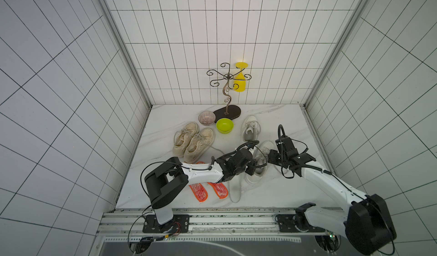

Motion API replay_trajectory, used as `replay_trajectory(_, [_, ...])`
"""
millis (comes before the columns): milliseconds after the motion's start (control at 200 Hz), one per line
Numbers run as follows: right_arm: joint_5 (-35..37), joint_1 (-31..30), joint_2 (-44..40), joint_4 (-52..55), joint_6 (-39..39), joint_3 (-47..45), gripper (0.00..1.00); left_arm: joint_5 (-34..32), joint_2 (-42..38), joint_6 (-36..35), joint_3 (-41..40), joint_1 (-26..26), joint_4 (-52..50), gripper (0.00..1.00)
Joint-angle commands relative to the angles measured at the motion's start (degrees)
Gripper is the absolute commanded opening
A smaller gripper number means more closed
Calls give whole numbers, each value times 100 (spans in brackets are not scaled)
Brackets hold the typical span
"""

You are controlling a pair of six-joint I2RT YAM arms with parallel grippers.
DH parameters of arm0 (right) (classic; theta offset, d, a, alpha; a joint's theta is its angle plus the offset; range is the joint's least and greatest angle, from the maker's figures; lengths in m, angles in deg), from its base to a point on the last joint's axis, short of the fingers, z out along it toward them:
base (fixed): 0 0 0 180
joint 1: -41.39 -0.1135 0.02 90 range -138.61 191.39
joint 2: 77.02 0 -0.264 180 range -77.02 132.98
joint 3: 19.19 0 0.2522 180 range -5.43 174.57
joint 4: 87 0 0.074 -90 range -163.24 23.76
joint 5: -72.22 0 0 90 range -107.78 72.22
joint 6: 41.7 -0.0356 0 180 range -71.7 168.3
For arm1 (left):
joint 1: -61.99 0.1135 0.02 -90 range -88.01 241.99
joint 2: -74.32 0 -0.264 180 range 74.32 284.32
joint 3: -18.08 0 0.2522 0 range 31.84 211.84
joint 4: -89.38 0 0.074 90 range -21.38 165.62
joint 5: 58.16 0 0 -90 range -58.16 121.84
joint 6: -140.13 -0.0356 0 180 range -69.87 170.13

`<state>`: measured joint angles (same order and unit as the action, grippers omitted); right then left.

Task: Remove the insole from the shoe
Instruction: Untie the shoelace on the shoe.

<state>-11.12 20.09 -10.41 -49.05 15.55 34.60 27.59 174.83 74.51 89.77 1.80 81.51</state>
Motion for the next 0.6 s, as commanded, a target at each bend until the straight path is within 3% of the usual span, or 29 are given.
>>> replay_trajectory(0, [-9,-67,-122,228,-126,-4,59,-14,-195,-80,95,-20,535,0])
replay_trajectory(395, [-19,-173,481,-35,-218,-397,52,-26,-230,-74,78,-20,526,0])
replay_trajectory(595, [930,-98,749,-78,-322,-481,50,-52,-302,-75,52,-20,536,0])
